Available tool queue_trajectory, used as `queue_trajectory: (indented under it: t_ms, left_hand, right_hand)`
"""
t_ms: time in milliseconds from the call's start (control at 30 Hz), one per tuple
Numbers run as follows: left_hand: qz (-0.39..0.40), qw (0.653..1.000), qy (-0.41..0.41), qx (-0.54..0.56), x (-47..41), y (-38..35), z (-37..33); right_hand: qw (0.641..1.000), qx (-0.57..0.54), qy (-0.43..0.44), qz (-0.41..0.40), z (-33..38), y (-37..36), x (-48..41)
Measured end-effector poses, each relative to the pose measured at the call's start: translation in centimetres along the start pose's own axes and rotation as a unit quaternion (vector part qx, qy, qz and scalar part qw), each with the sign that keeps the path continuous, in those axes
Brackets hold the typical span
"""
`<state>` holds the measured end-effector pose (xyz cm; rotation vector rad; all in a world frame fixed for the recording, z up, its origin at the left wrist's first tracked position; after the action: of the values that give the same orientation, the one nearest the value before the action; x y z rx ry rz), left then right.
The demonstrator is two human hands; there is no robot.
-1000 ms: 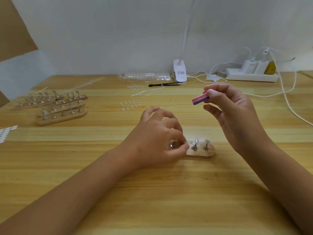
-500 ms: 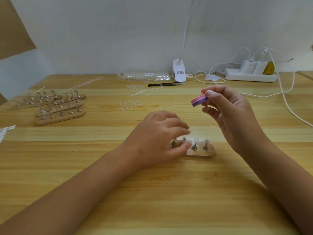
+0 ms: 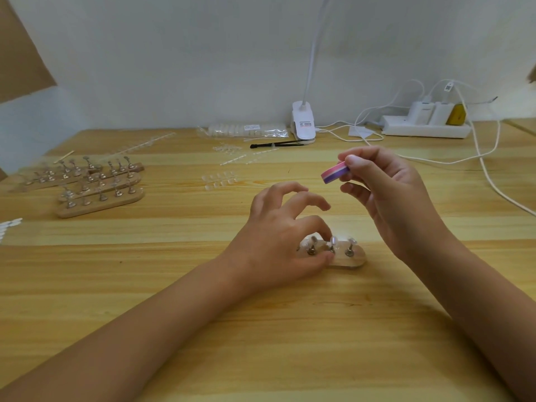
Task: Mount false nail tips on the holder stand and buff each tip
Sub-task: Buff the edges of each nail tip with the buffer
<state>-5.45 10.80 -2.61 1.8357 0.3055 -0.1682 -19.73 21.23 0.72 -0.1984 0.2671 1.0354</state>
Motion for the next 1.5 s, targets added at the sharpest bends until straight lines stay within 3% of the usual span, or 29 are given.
queue_trajectory:
  t_ms: [333, 467, 600, 733, 800, 900, 1100, 1200, 1500]
  left_hand:
    - [-0.015, 0.998, 0.019, 0.049, -0.2, -0.5, -0.1]
    - [-0.035, 0.999, 0.002, 0.030, 0.0, -0.4, -0.2]
    - [-0.075, 0.994, -0.059, -0.058, 0.0, -0.3, -0.6]
    - [-0.124, 0.981, -0.098, -0.112, 0.0, -0.2, -0.8]
    - [-0.138, 0.984, -0.096, -0.055, 0.0, 0.1, -0.8]
    - [-0.115, 0.978, -0.028, 0.173, 0.2, 0.9, -0.6]
    - [-0.107, 0.883, 0.084, 0.449, -0.2, 2.1, 0.6]
    - [-0.105, 0.854, 0.106, 0.499, -0.3, 2.2, 0.9]
    - [-0.108, 0.834, 0.111, 0.530, -0.5, 2.1, 1.0]
  right_hand:
    - [1.000, -0.003, -0.010, -0.002, -0.2, 0.0, -0.1]
    - [0.993, -0.111, -0.036, -0.023, -0.4, 0.4, -0.5]
    - [0.969, -0.232, -0.055, -0.071, -0.6, 1.3, -0.8]
    - [0.951, -0.287, -0.068, -0.090, -0.8, 1.7, -1.1]
    - [0.943, -0.310, -0.082, -0.091, -0.8, 1.7, -1.2]
    - [0.935, -0.327, -0.110, -0.079, -0.9, 1.7, -1.3]
    - [0.943, -0.306, -0.128, -0.032, -1.0, 1.5, -1.2]
    - [0.954, -0.271, -0.126, 0.008, -1.1, 1.3, -1.2]
    - [0.979, -0.118, -0.107, 0.124, -0.6, -0.1, -0.3]
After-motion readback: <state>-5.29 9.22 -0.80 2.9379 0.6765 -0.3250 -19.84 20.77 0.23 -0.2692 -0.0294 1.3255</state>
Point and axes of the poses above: each hand's wrist, its own x-axis away from the middle knuckle, its own y-axis out of the back of the hand, z = x × y, the point moved 1 cm from there along -x, towards the middle knuckle, and after that the axes turned 11 degrees about z, right-handed, at the moved point
